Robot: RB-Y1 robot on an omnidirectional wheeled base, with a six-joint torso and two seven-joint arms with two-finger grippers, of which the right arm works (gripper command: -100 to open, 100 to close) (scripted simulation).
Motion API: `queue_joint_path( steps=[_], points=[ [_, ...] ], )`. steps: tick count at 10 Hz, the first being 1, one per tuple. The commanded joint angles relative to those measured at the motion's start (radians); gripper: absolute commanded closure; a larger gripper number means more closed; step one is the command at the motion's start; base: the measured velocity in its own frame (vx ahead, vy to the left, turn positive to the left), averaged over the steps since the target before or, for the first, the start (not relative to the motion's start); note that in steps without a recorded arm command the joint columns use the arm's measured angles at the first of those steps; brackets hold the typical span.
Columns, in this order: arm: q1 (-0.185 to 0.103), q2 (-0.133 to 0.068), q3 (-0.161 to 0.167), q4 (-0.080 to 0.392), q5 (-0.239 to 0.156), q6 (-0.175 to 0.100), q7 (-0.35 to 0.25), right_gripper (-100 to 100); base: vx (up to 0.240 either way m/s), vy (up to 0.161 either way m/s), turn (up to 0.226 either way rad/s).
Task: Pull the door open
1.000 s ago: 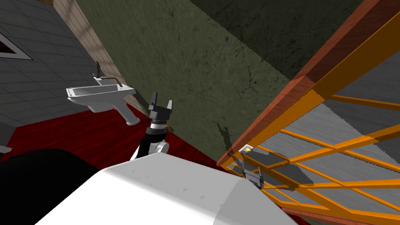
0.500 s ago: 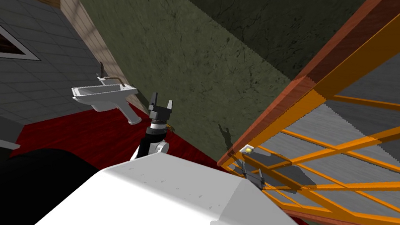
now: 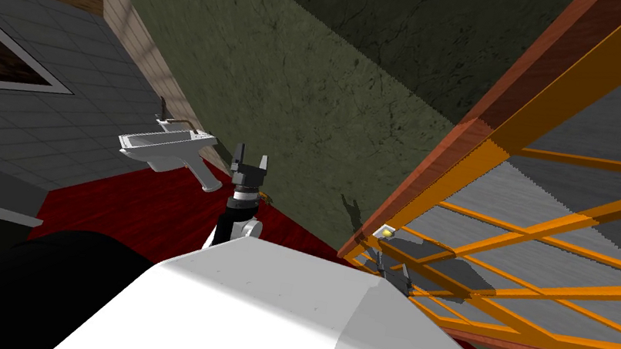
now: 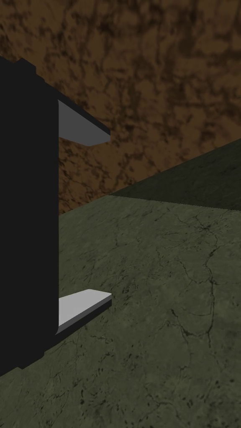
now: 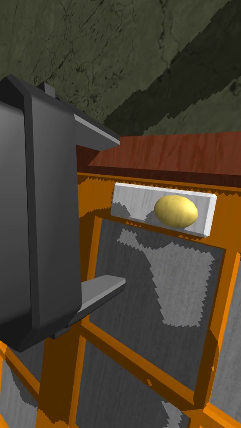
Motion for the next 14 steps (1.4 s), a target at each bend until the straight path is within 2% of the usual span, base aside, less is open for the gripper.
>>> queue_joint_path(
  steps=[1, 4, 10, 12, 14],
  points=[
    [0.004, 0.001, 0.0, -0.003, -0.005, 0.001, -0.049, -100, -0.011, 0.002, 0.026],
    [0.014, 0.003, -0.001, -0.014, -0.013, 0.005, -0.133, -100, -0.014, 0.002, 0.03],
    [0.023, 0.006, -0.001, -0.024, -0.022, 0.009, -0.242, -100, -0.008, 0.0, 0.015],
    [0.011, 0.008, -0.004, -0.02, -0.025, 0.017, -0.227, -100, 0.049, -0.02, 0.015],
    [-0.002, 0.01, -0.007, -0.016, -0.03, 0.025, -0.219, -100, 0.186, -0.077, 0.03]
  ],
)
